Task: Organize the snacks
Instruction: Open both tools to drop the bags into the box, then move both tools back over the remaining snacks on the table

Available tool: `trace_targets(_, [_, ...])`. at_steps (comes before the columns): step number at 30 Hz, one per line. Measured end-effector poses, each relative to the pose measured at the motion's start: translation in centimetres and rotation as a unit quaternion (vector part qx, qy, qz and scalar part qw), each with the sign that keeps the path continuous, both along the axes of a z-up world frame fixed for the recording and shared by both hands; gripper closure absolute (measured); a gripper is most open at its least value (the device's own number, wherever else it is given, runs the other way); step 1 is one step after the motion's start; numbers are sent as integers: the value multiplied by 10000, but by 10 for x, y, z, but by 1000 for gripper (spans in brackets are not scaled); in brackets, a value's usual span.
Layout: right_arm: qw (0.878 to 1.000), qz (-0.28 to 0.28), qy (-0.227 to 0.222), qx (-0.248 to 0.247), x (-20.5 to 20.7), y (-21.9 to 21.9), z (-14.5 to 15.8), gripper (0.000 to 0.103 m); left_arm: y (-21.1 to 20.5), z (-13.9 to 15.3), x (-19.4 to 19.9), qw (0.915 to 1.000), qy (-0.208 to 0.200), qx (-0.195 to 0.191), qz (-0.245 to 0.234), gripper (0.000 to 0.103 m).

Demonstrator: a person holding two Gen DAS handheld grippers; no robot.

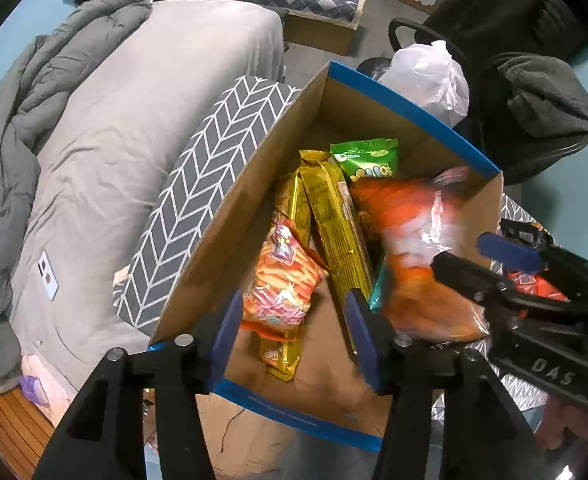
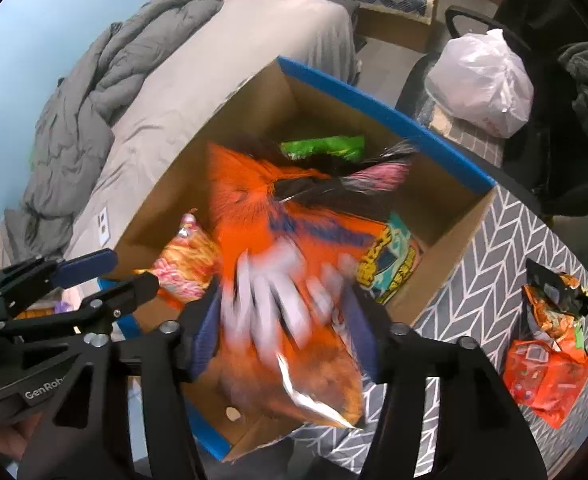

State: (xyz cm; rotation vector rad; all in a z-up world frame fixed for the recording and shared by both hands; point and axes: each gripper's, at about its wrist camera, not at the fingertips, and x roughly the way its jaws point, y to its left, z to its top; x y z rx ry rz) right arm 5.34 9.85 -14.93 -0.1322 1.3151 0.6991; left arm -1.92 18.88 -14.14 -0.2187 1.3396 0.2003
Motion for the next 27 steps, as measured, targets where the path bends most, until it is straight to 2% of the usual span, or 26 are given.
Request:
trace_targets(6, [9995,-278,-119,6,8,-12,12,37,-8,6,5,9998,-8,61,-167,44])
trace_targets(7, [9994,-312,-133,14,9,-15,13,35,-10,8,6,9998,-25,63,-201,43])
trace_targets(9, [9990,-413,-169,9,11,-23,16,30,-14,11,7,9997,-60,68,-246,33])
trace_targets(10, [9988,-458,-173,7,11,-27,17,29,-17,14,8,9996,-93,70,-276,33])
trace_targets(17, [9971,-750,-122,-90,11,-61,16,28,-43,25,12,9978,-185,51,-640,33])
trace_targets(27, [9900,-1377,-19,-293,-2,-138,12,23,-97,29,20,9922,-182,-38,-1237,33])
